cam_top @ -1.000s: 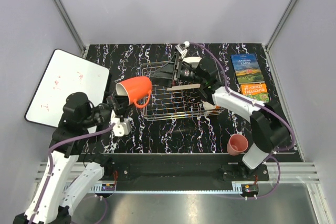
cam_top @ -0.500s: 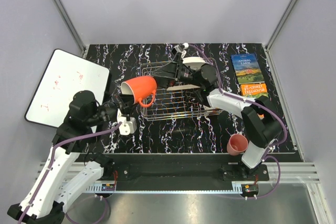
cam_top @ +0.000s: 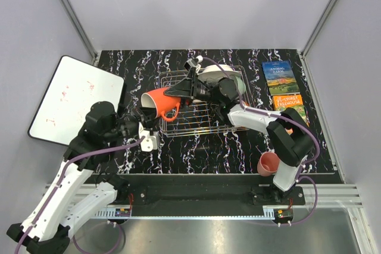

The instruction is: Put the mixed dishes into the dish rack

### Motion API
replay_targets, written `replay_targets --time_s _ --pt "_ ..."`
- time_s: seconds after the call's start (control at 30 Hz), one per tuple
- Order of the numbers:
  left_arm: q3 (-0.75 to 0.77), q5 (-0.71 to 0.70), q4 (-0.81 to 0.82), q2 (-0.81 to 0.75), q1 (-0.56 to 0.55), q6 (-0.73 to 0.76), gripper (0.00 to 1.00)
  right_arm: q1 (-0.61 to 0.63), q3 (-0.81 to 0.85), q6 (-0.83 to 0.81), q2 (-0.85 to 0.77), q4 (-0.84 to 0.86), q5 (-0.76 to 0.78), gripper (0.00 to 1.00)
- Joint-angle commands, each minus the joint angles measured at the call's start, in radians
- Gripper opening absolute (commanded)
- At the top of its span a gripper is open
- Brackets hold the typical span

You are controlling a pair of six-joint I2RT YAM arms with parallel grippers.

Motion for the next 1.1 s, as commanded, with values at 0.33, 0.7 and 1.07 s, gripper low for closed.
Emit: replay_targets --time_s 0.33,0.7,1.07 --pt "-0.006 -0.043 0.181 0.007 -0.024 0.005 0.0 0.043 0.043 0.053 0.044 0.174 0.0 0.62" --pt "-0.089 -0.113 0.178 -0.071 -0.024 0.085 0.4 -0.006 0.046 -0.015 -0.022 0.032 -0.045 0.0" --pt "0.147 -0.402 0.0 0.063 0.095 -0.58 0.77 -0.096 0.298 -0.846 -0.186 -1.139 0.03 0.0"
